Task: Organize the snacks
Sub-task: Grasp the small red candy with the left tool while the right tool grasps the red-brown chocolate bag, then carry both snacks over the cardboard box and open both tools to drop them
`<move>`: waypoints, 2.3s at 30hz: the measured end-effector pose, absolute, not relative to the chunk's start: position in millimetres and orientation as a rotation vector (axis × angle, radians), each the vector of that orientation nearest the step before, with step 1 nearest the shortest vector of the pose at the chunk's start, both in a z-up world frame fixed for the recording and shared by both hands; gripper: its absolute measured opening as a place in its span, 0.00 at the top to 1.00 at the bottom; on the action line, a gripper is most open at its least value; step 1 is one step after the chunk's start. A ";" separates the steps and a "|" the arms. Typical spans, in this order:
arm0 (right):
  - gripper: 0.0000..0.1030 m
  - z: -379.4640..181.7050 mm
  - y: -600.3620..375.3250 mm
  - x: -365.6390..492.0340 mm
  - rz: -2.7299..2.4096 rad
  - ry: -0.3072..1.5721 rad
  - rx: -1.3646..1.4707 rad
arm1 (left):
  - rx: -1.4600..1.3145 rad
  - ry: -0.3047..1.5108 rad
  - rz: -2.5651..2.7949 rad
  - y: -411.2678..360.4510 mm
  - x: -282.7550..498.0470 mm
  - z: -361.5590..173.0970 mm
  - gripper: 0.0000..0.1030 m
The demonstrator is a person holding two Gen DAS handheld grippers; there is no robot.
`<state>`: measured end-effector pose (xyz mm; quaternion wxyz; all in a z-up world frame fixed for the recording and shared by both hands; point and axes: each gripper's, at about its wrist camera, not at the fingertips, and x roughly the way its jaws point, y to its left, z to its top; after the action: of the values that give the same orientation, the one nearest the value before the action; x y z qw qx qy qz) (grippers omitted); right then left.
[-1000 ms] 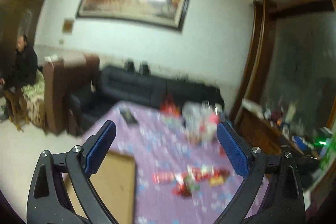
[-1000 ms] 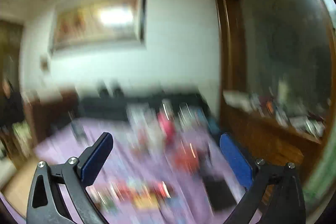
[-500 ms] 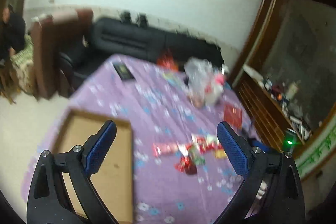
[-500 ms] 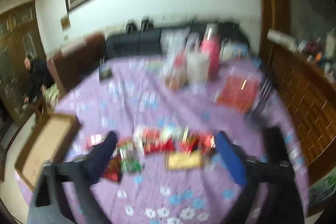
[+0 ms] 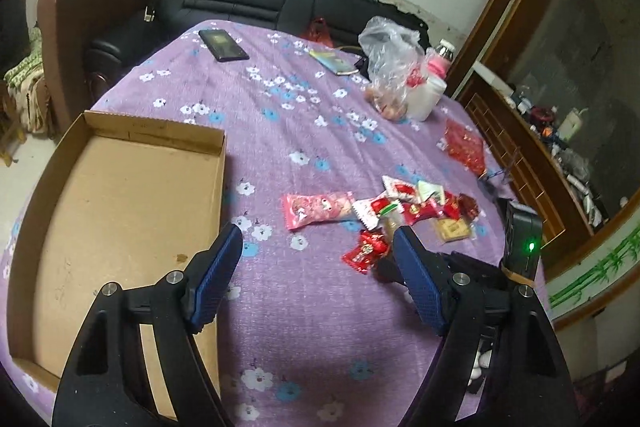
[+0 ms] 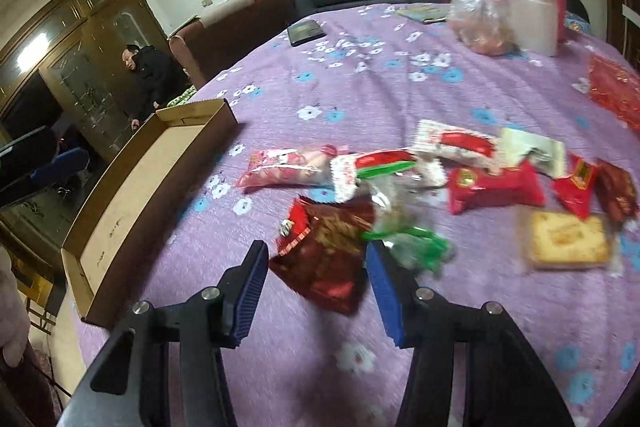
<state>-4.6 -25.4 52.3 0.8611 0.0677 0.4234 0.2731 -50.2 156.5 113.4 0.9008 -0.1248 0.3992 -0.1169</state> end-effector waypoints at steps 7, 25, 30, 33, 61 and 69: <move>0.86 50.6 -37.8 -1.3 0.639 0.886 0.258 | -0.199 0.903 -0.232 132.8 -31.2 86.3 0.24; 0.85 59.4 -80.2 7.9 0.546 0.850 0.388 | 0.037 0.973 -0.309 50.5 15.1 14.3 0.50; 0.64 57.7 -75.0 9.4 0.582 0.847 0.383 | 0.006 0.965 -0.337 57.0 10.4 11.2 0.83; 0.58 55.5 -74.8 10.6 0.561 0.836 0.369 | -0.041 0.950 -0.336 70.7 -0.3 19.8 0.83; 0.98 90.1 -12.8 -2.5 0.443 0.847 0.059 | -0.449 0.696 -0.293 276.7 -107.1 97.9 0.82; 0.73 128.1 13.6 -3.7 0.500 0.788 0.027 | -0.456 0.713 -0.271 306.3 -78.4 109.4 0.82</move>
<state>-3.7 13.6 128.1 0.8930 0.0128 0.3797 0.2412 -78.4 306.3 109.4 0.9030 -0.2207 0.3447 -0.1309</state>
